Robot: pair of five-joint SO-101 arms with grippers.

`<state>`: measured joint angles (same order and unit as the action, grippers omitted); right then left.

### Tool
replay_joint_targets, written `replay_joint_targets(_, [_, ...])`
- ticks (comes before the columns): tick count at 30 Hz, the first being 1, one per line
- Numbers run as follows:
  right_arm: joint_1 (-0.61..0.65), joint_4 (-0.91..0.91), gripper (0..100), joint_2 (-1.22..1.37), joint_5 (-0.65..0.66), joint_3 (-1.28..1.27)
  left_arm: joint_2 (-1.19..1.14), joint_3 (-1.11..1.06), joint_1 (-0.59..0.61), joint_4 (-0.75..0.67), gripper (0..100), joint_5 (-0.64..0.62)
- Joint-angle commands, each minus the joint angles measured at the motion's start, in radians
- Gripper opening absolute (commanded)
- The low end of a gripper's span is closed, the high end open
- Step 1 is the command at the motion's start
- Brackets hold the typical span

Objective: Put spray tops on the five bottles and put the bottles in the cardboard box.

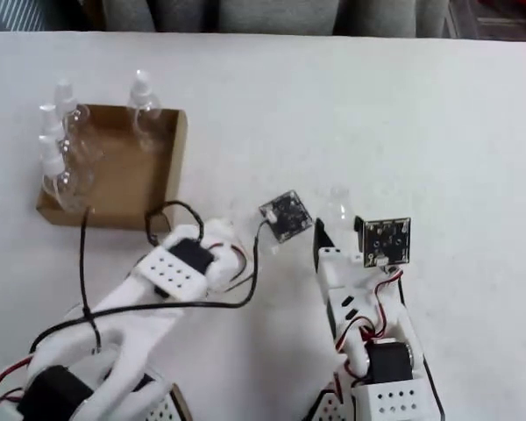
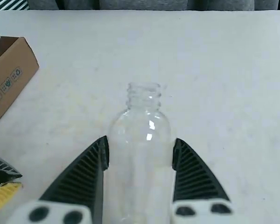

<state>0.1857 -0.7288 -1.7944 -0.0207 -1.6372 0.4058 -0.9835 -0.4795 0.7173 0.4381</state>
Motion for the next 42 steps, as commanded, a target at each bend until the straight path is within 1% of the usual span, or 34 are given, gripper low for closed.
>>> replay_joint_targets(1, [-0.008, -0.002, 1.6, -0.004, -0.003, 0.005, 0.110, -0.031, -0.015, 0.012, 4, 0.057])
replay_joint_targets(3, [-0.005, -0.002, 1.6, -0.004, -0.003, 0.005, 0.128, -0.058, -0.015, 0.008, 10, 0.032])
replay_joint_targets(8, [-0.005, -0.002, 1.6, -0.004, -0.003, 0.005, 0.154, -0.117, -0.015, 0.006, 32, -0.106])
replay_joint_targets(10, [-0.005, -0.002, 1.6, -0.004, -0.003, 0.005, 0.166, -0.121, -0.013, 0.006, 36, -0.141])
replay_joint_targets(12, [-0.004, -0.002, 1.6, -0.004, -0.003, 0.005, 0.193, -0.118, -0.005, 0.012, 34, -0.150])
replay_joint_targets(14, [-0.004, -0.002, 1.6, -0.004, -0.003, 0.005, 0.240, -0.117, -0.002, 0.018, 29, -0.153])
replay_joint_targets(16, [-0.002, -0.002, 1.6, -0.004, -0.003, 0.005, 0.314, -0.115, -0.005, 0.071, 21, -0.153])
replay_joint_targets(20, [0.001, 0.001, 1.6, -0.005, -0.003, -0.002, 0.507, -0.106, -0.012, 0.227, 1, -0.153])
replay_joint_targets(23, [0.001, 0.002, 1.6, -0.005, -0.002, -0.002, 0.621, -0.115, -0.010, 0.345, 5, -0.157])
replay_joint_targets(26, [0.001, 0.004, 1.6, -0.005, -0.002, -0.002, 0.647, -0.132, -0.012, 0.434, 2, -0.229])
replay_joint_targets(27, [0.001, 0.004, 1.6, -0.005, -0.002, -0.003, 0.647, -0.149, -0.012, 0.446, 2, -0.262])
replay_joint_targets(29, [0.001, 0.004, 1.6, -0.005, -0.002, -0.003, 0.647, -0.213, -0.019, 0.434, 2, -0.305])
replay_joint_targets(33, [0.001, 0.004, 1.6, -0.005, -0.002, -0.003, 0.647, -0.339, -0.084, 0.379, 2, -0.342])
replay_joint_targets(37, [0.001, 0.004, 1.6, -0.005, -0.002, -0.003, 0.647, -0.390, -0.134, 0.321, 2, -0.425])
replay_joint_targets(42, [0.001, 0.002, 1.6, -0.005, -0.002, -0.003, 0.596, -0.405, -0.128, 0.235, 2, -0.434])
